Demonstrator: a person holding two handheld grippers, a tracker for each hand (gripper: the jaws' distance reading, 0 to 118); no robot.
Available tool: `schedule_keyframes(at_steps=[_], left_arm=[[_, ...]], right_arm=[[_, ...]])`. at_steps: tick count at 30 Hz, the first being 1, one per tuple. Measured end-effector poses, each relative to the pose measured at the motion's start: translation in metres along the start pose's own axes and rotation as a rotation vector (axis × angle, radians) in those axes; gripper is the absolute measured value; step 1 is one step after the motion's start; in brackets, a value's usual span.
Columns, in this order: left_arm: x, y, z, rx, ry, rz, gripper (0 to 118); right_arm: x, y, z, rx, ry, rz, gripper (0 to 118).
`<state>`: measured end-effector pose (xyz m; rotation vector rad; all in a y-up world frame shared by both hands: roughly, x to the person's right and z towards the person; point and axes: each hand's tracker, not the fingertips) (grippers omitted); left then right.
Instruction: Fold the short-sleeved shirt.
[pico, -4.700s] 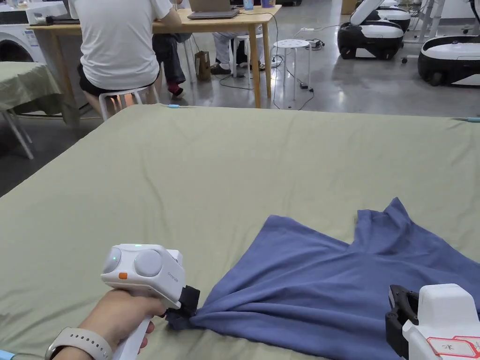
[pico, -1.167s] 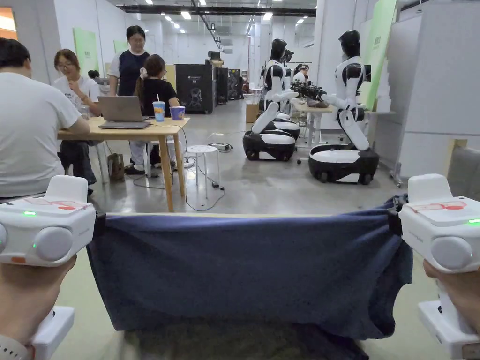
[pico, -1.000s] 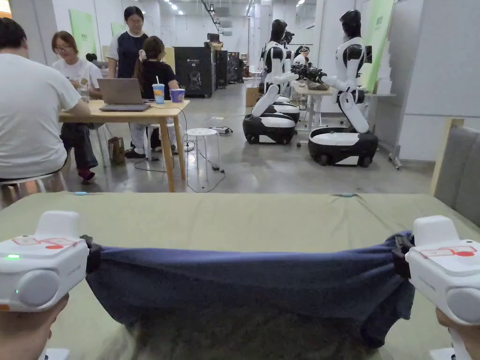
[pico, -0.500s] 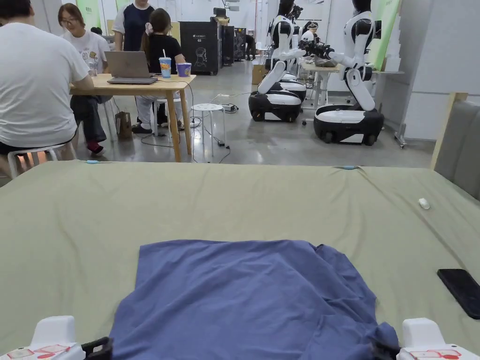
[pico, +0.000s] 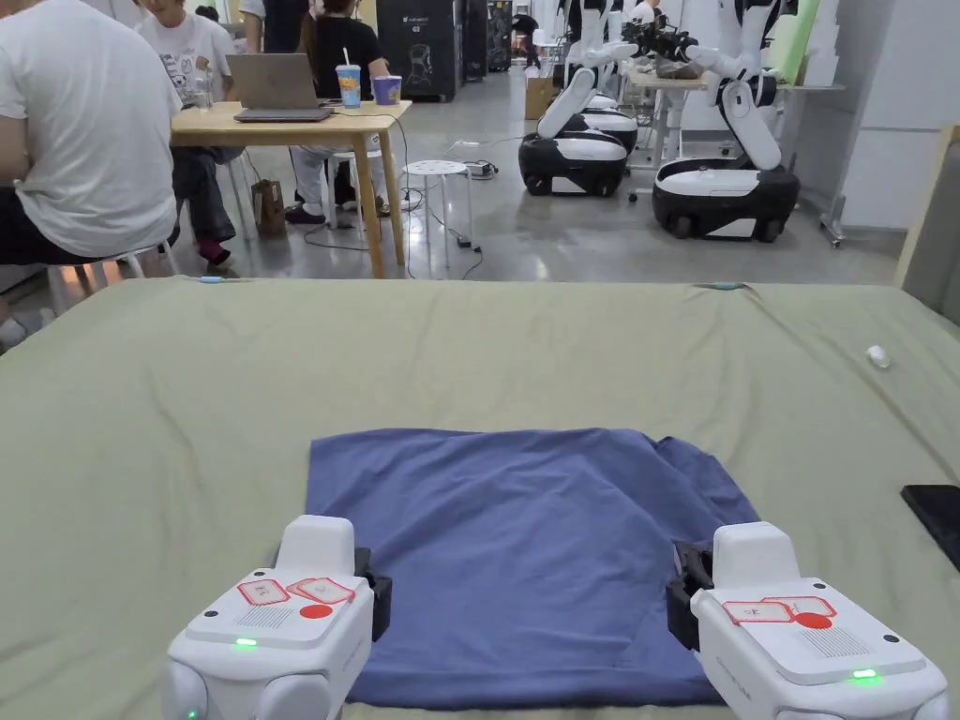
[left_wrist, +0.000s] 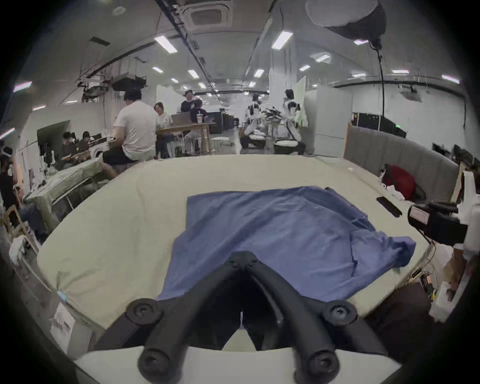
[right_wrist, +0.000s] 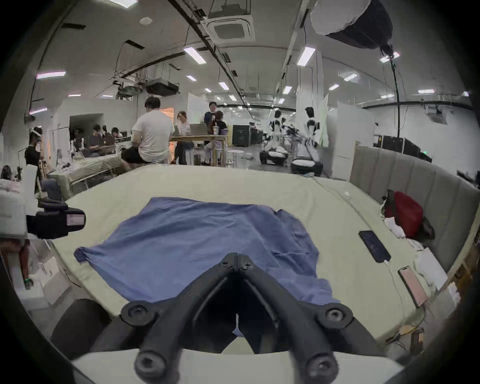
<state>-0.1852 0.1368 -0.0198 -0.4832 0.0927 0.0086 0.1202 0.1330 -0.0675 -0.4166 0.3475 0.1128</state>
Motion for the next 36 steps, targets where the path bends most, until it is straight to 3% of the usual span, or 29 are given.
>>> schedule_keyframes(at_steps=[5,9,17,18,20,21,22,26,28,31,36], left_arm=[[-0.05,-0.028,-0.002,-0.153,0.071,0.019,0],[-0.099,-0.063,0.001,-0.246,0.133,0.166,0],[-0.11,-0.081,-0.005,-0.255,0.097,0.059,0],[-0.112,-0.08,-0.009,-0.251,0.085,0.055,12],[-0.114,-0.078,-0.019,-0.247,0.088,0.056,78],[-0.117,-0.077,-0.025,-0.252,0.091,0.054,104],[-0.119,-0.076,-0.032,-0.272,0.087,0.047,104],[-0.127,-0.08,-0.052,-0.291,0.105,0.038,80],[-0.131,-0.084,-0.062,-0.327,0.09,0.055,42],[-0.136,-0.085,-0.067,-0.345,0.037,0.125,9],[-0.128,-0.067,-0.05,-0.304,0.049,0.064,4]], right_arm=[[0.002,-0.005,0.008,-0.008,-0.026,0.042,0],[0.004,-0.01,0.008,-0.045,-0.029,0.034,0],[0.006,-0.014,-0.006,-0.102,-0.039,0.046,0],[0.009,-0.012,-0.007,-0.106,-0.045,0.041,0],[0.016,-0.012,-0.007,-0.115,-0.055,0.033,0],[0.019,-0.013,-0.007,-0.121,-0.062,0.032,0],[0.024,-0.012,-0.007,-0.128,-0.073,0.035,0],[0.042,-0.014,-0.007,-0.153,-0.112,0.035,0],[0.053,-0.017,-0.01,-0.173,-0.135,0.024,0],[0.069,-0.022,-0.012,-0.201,-0.17,0.016,0],[0.098,-0.031,-0.01,-0.248,-0.214,0.006,0]])
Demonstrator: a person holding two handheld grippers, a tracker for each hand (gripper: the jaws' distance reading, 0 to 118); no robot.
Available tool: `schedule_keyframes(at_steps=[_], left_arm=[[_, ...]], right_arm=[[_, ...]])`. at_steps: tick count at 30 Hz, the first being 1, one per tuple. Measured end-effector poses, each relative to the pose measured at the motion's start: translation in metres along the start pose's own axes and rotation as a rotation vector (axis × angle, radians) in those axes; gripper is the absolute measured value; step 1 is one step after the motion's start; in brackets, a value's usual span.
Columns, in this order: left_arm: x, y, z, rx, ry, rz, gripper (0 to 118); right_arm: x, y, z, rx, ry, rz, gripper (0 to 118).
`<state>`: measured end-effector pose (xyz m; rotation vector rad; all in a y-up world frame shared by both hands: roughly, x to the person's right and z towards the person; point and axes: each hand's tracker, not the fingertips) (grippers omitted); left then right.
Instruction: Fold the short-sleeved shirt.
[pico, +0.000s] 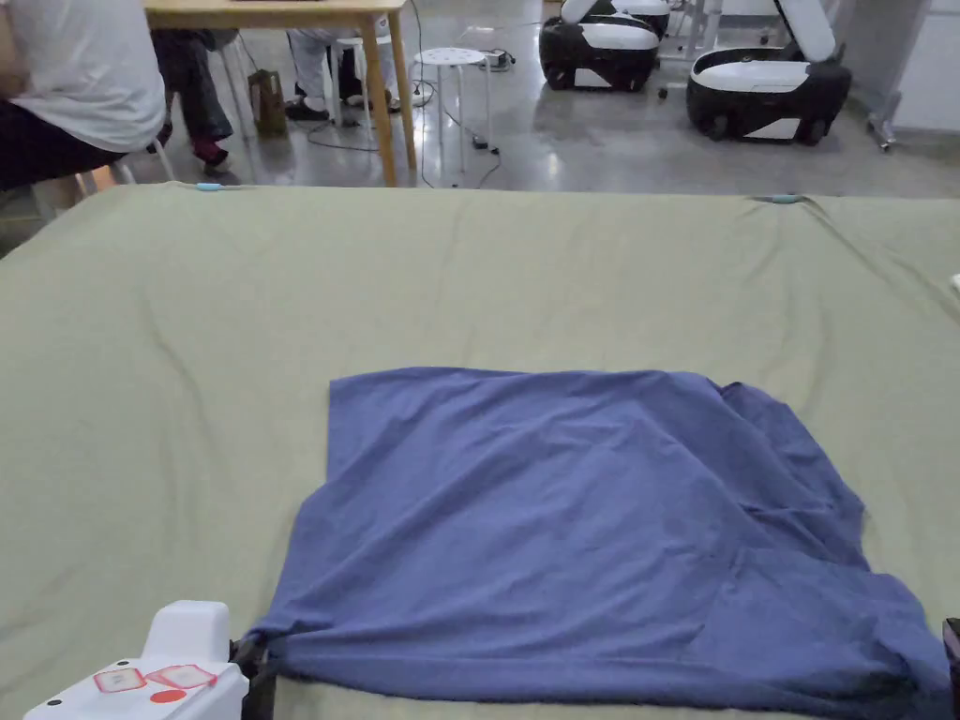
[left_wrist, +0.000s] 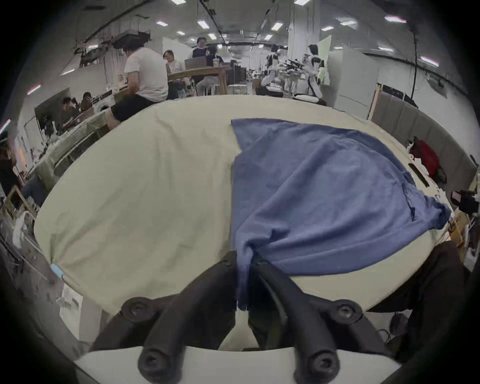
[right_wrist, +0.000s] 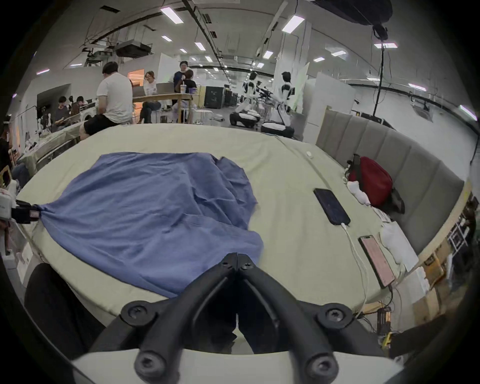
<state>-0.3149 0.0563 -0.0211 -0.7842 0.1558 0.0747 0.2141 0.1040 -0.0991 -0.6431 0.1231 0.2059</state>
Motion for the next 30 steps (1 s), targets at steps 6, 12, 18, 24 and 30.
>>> schedule_keyframes(at_steps=[6,12,18,24,30], left_arm=[[0.007,0.007,0.013,0.019,0.01,-0.038,3],[0.013,0.009,0.014,0.008,0.018,-0.039,3],[0.017,0.008,0.014,-0.007,0.028,-0.045,3],[0.023,0.028,0.027,-0.026,0.068,-0.089,2],[0.029,0.086,0.005,-0.041,0.079,-0.124,2]], right_arm=[[0.028,-0.021,-0.007,-0.037,0.067,-0.081,27],[0.024,-0.04,-0.023,-0.061,0.133,-0.071,95],[0.015,-0.043,-0.039,-0.087,0.193,-0.067,3],[0.029,-0.013,-0.018,-0.057,0.156,-0.139,3],[0.037,0.052,-0.038,0.019,0.071,-0.065,3]])
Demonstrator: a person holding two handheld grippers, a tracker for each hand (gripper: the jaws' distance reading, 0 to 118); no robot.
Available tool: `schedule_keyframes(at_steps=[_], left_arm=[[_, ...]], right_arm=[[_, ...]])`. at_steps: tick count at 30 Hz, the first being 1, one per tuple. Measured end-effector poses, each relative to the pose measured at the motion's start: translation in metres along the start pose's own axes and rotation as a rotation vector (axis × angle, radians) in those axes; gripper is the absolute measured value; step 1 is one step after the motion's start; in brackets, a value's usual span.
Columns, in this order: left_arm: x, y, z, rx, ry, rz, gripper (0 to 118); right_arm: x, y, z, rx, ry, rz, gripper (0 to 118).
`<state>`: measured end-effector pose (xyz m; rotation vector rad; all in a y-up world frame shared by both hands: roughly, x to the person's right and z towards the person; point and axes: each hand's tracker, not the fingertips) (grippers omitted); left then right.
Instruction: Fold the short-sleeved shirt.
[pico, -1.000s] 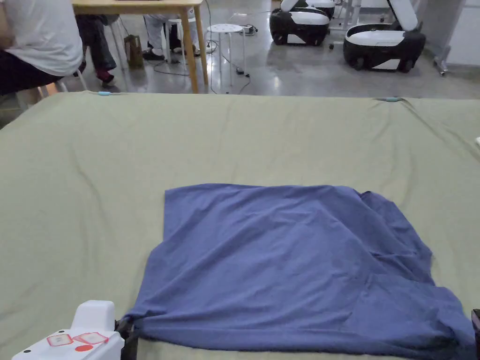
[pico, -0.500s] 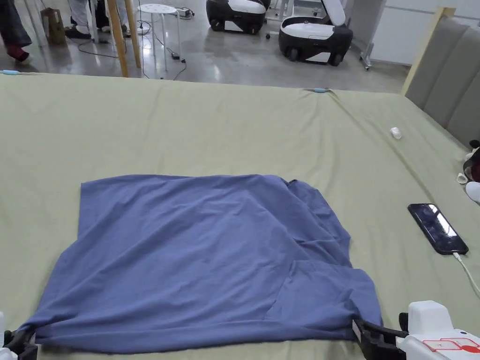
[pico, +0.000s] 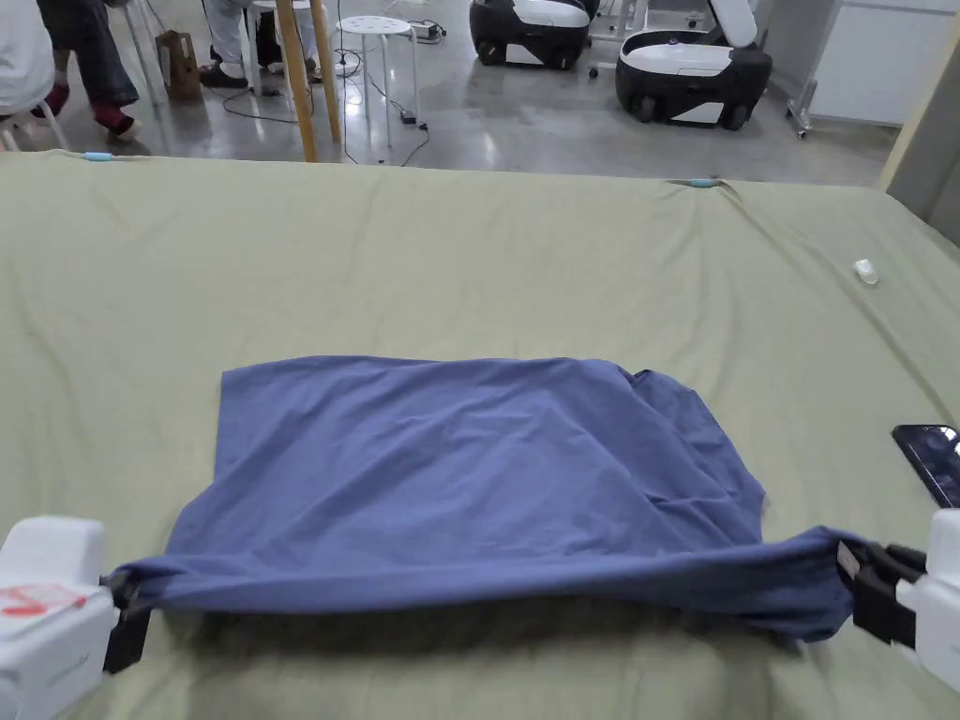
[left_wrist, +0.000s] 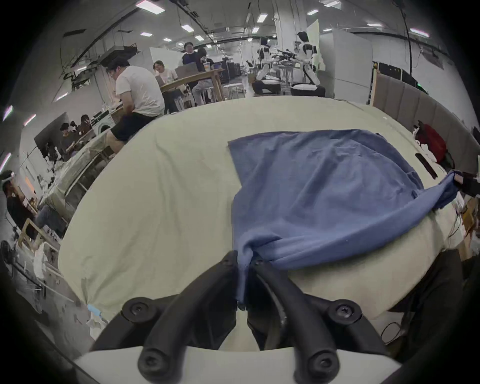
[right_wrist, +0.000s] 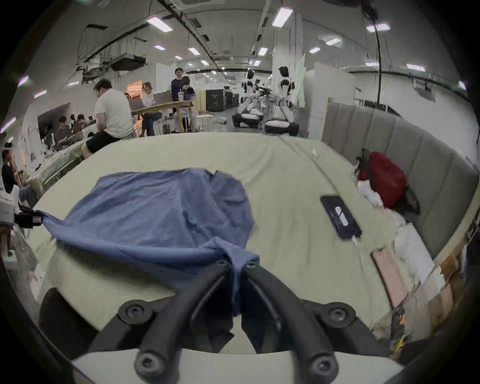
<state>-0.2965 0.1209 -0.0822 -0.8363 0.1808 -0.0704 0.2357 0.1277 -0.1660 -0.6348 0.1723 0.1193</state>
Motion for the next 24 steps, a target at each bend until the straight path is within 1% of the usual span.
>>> schedule_keyframes(at_steps=[4,6,9,12,13,14,15,16,17,18,20,22,23,24], left_arm=[[-0.009,0.047,-0.051,-0.076,-0.08,0.077,3],[-0.01,0.062,-0.078,-0.138,-0.094,0.087,3],[-0.012,0.073,-0.112,-0.192,-0.093,0.112,3],[-0.009,0.068,-0.12,-0.221,-0.079,0.103,4],[-0.01,0.065,-0.116,-0.208,-0.083,0.117,11],[-0.01,0.062,-0.109,-0.161,-0.092,0.147,24],[-0.012,0.059,-0.099,-0.102,-0.102,0.175,54],[-0.015,0.055,-0.085,-0.031,-0.108,0.212,76],[-0.015,0.051,-0.072,0.015,-0.109,0.235,87],[-0.013,0.045,-0.057,0.072,-0.106,0.245,91],[0.002,0.032,-0.029,0.197,-0.082,0.211,91],[0.022,0.016,-0.006,0.319,-0.084,0.158,91],[0.03,0.009,0.001,0.334,-0.087,0.145,91],[0.04,0.0,0.008,0.349,-0.103,0.127,88]], right_arm=[[-0.009,0.031,-0.065,-0.044,-0.049,0.053,3],[-0.015,0.034,-0.098,-0.084,-0.082,0.074,3],[-0.015,0.024,-0.142,-0.155,-0.091,0.063,3],[-0.009,0.012,-0.151,-0.177,-0.072,0.01,5],[-0.007,0.01,-0.147,-0.158,-0.055,-0.008,14],[-0.005,0.009,-0.14,-0.116,-0.034,-0.025,34],[-0.002,0.01,-0.128,-0.081,0.002,-0.048,70],[-0.001,0.011,-0.116,-0.078,0.029,-0.068,89],[-0.001,0.013,-0.106,-0.089,0.037,-0.071,96],[-0.006,0.014,-0.091,-0.082,0.03,-0.059,95],[-0.022,0.013,-0.058,0.019,0.04,-0.052,96],[-0.044,0.007,-0.031,0.069,0.078,-0.061,97],[-0.054,0.004,-0.02,0.094,0.093,-0.062,96],[-0.07,-0.004,-0.009,0.138,0.119,-0.066,90]])
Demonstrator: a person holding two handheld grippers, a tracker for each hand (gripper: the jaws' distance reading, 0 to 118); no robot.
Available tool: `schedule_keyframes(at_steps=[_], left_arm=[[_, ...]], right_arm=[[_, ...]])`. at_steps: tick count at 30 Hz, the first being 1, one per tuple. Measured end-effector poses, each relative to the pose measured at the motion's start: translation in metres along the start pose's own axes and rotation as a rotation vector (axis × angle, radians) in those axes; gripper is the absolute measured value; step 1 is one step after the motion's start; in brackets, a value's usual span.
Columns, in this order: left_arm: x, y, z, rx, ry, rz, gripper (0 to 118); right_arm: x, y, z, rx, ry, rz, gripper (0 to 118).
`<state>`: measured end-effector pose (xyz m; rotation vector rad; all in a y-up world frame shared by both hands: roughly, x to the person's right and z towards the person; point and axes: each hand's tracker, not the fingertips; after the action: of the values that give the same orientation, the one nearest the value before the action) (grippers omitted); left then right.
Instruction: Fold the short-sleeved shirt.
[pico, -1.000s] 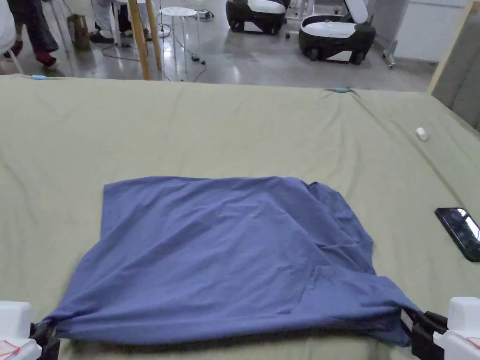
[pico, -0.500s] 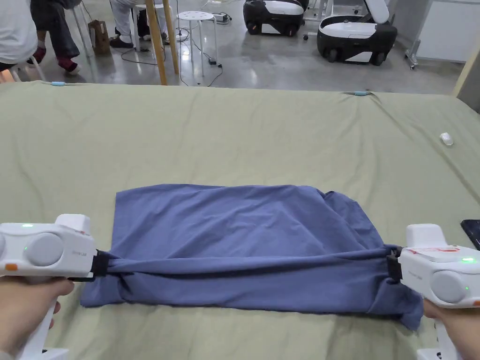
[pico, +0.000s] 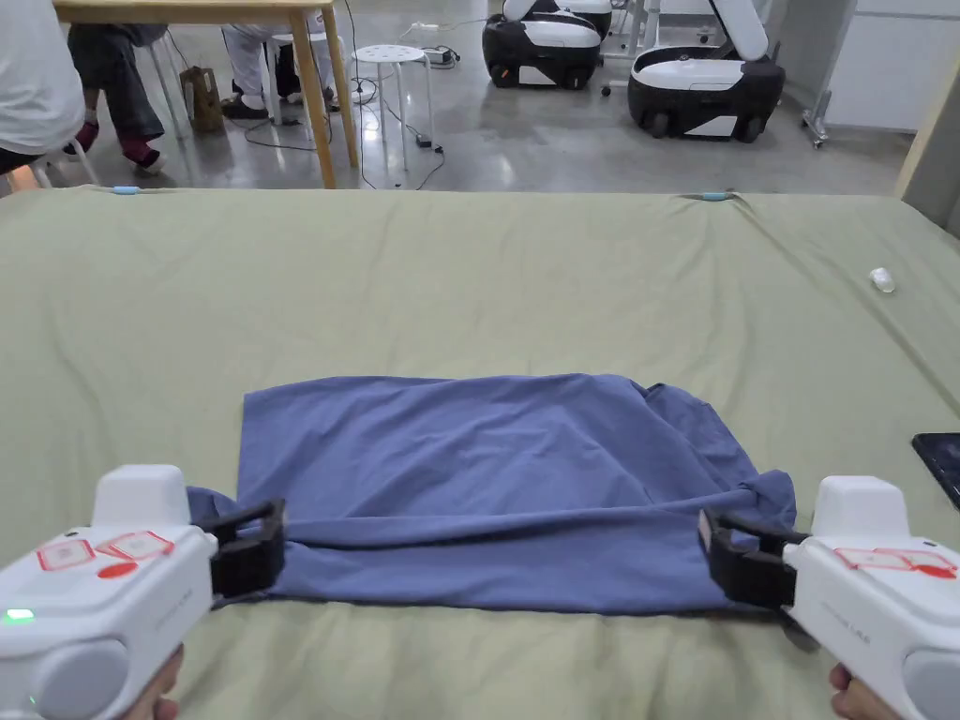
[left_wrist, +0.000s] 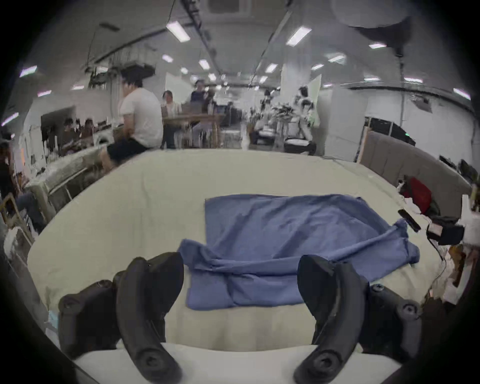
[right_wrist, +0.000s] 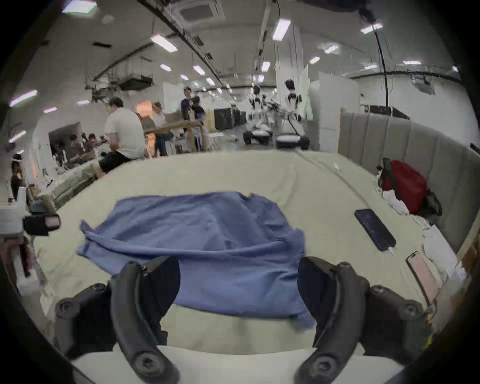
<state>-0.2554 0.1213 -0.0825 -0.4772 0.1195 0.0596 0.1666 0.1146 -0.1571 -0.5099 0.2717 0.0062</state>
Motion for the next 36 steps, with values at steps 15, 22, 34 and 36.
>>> schedule_keyframes(at_steps=[15,22,34,36], left_arm=[[-0.011,-0.064,0.026,-0.075,0.061,-0.015,0],[-0.038,-0.058,-0.008,-0.123,0.109,0.054,0],[-0.046,-0.036,-0.104,-0.246,0.174,0.06,84],[-0.041,-0.044,-0.121,-0.322,0.17,0.04,75]], right_arm=[[-0.079,-0.035,0.046,0.118,0.042,0.148,0],[-0.062,-0.034,0.04,0.088,0.018,0.109,0],[-0.012,-0.013,0.025,0.054,-0.074,0.082,0],[0.001,-0.015,0.02,0.031,-0.105,0.072,0]])
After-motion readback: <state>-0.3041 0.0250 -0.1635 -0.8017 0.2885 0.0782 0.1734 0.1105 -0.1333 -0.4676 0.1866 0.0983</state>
